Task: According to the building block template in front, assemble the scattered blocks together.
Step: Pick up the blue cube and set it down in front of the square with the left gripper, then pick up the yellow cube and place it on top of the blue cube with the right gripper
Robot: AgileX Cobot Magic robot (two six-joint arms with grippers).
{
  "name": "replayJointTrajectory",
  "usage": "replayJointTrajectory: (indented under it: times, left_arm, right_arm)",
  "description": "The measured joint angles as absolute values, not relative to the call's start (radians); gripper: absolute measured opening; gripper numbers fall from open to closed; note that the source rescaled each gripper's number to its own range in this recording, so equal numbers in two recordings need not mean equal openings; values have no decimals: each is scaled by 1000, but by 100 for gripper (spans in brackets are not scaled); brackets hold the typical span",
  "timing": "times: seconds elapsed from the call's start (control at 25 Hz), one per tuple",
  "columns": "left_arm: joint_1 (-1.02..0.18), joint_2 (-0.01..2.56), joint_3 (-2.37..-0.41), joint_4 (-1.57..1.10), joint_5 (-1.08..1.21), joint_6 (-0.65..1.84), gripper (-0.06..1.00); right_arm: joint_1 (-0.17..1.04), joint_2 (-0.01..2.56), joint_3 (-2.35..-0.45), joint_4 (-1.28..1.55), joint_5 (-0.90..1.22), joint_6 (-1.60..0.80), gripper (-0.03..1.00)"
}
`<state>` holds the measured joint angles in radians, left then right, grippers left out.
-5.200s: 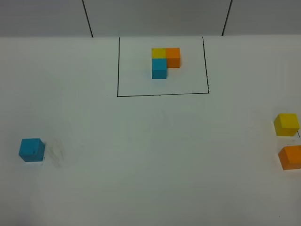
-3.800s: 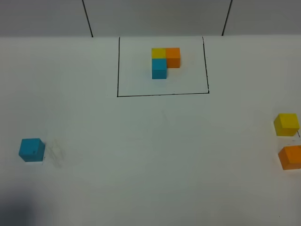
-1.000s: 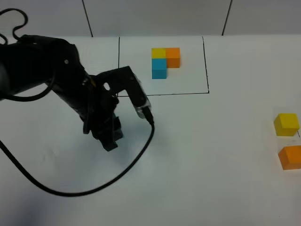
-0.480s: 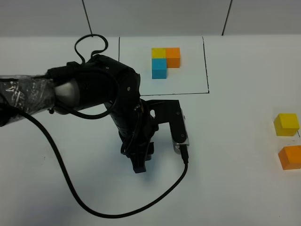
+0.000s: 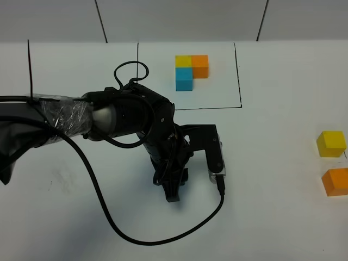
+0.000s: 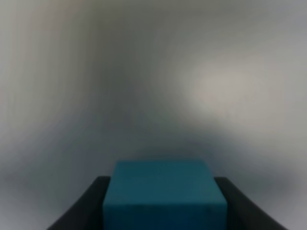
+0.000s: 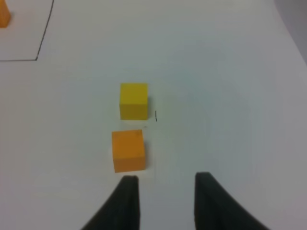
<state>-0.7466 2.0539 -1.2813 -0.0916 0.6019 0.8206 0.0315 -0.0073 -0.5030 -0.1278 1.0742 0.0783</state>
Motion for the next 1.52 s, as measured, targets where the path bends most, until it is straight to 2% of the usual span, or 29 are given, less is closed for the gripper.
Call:
replayJointTrajectory:
  times: [0.44,0.48,0.52,0.68,0.76,0.8,0.96,1.12,1.28,1.44,1.52]
  left_arm:
    - [-747,2076,-1283,-92,590,847,2]
    - [-747,2076,-1283,-92,589,847,7]
    - [-747,2076,-1283,-92,586,848,19]
    - [-758,2065,-1306,-86,605,848,83]
    - [-777,2030,-1333,-69,629,848,96]
    - [-790,2000,-1348,-49,646,848,99]
    - [-836,1844,-1403,59,724,816,99]
    - [-829,1655,-1412,187,823,674,90]
    - [-777,1478,-1412,319,979,464,82]
    - [-696,1310,-1413,420,1174,299,81]
    - [-649,1225,-1410,441,1196,252,81]
  right_arm:
    - [31,-7,-503,-127,1074,77,2]
    - [31,-7,-503,-127,1074,77,2]
    - [31,-7,-503,-127,1074,77,2]
    - [31,-7,-503,-127,1074,77,2]
    - [31,-7,-503,-127,1074,77,2]
    - [31,-7,-503,-127,1074,77,2]
    - [31,-7,-503,-127,1074,78,2]
    - [31,-7,-503,-127,1074,78,2]
    - [31,-7,-503,-127,1074,78,2]
    - [31,-7,-503,-127,1074,78,2]
    - [31,-7,-503,-126,1074,77,2]
